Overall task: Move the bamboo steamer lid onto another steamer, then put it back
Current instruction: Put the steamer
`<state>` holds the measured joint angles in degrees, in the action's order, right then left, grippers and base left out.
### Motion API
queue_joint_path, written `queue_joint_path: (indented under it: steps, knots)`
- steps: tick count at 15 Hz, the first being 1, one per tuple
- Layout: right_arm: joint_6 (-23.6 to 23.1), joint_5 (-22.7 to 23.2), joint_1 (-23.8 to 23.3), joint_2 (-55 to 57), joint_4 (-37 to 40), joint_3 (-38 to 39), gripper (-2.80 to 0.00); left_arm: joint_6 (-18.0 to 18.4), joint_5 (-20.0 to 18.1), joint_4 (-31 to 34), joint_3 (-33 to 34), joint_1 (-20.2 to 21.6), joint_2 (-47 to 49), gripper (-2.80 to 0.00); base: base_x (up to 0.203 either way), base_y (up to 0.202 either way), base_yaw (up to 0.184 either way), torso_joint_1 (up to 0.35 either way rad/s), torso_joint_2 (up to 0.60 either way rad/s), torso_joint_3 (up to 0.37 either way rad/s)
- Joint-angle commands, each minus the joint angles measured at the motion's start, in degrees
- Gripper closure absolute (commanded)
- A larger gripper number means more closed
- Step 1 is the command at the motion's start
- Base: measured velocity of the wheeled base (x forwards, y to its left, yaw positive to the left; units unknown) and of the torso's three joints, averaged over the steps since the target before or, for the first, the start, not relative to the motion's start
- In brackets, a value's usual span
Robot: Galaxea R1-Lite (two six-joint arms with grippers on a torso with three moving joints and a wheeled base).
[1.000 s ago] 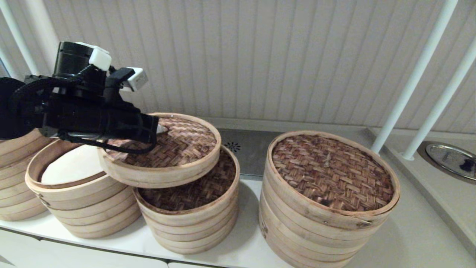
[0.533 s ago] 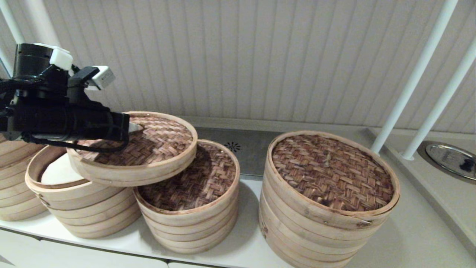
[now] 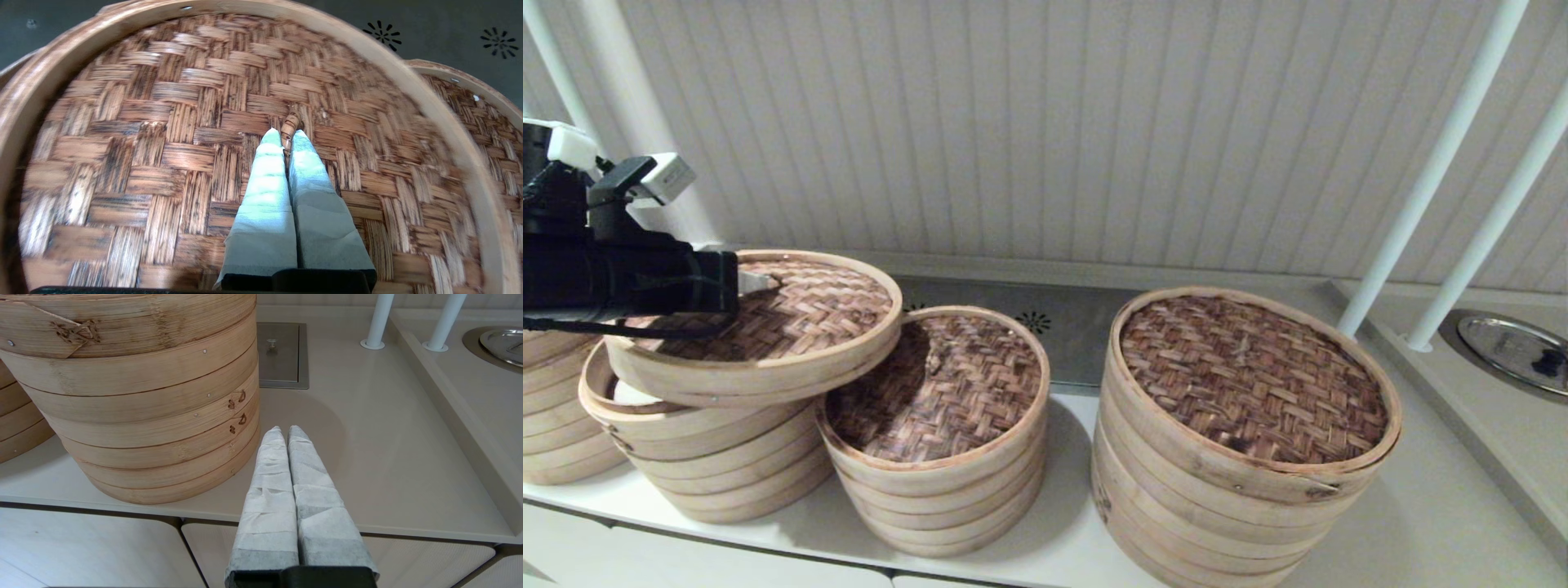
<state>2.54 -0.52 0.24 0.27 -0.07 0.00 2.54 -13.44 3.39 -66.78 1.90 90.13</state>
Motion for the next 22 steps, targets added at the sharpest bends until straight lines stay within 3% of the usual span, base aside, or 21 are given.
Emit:
queue_joint_path:
  steps: [1, 4, 12, 22]
  knots:
    - [0.01, 0.00, 0.02, 0.08, -0.06, 0.18, 0.00, -0.04, -0.52, 0.04, 0.39, 1.87, -0.18, 0.00, 0.000, 0.000, 0.000, 0.000, 0.00, 0.000]
    - [0.01, 0.00, 0.02, 0.08, -0.10, 0.18, 0.00, -0.07, -0.89, -0.76, 1.13, 4.17, -0.39, 0.00, 0.000, 0.000, 0.000, 0.000, 0.00, 0.000]
    - [0.01, 0.00, 0.02, 0.08, -0.04, 0.18, 0.00, 0.10, -3.59, -13.25, 8.82, 12.30, -0.50, 0.00, 0.000, 0.000, 0.000, 0.000, 0.00, 0.000]
    - [-0.07, 0.00, 0.02, 0.08, -0.10, 0.18, 0.00, -0.35, -6.12, -18.34, 10.49, 14.87, 3.79, 0.00, 0.000, 0.000, 0.000, 0.000, 0.00, 0.000]
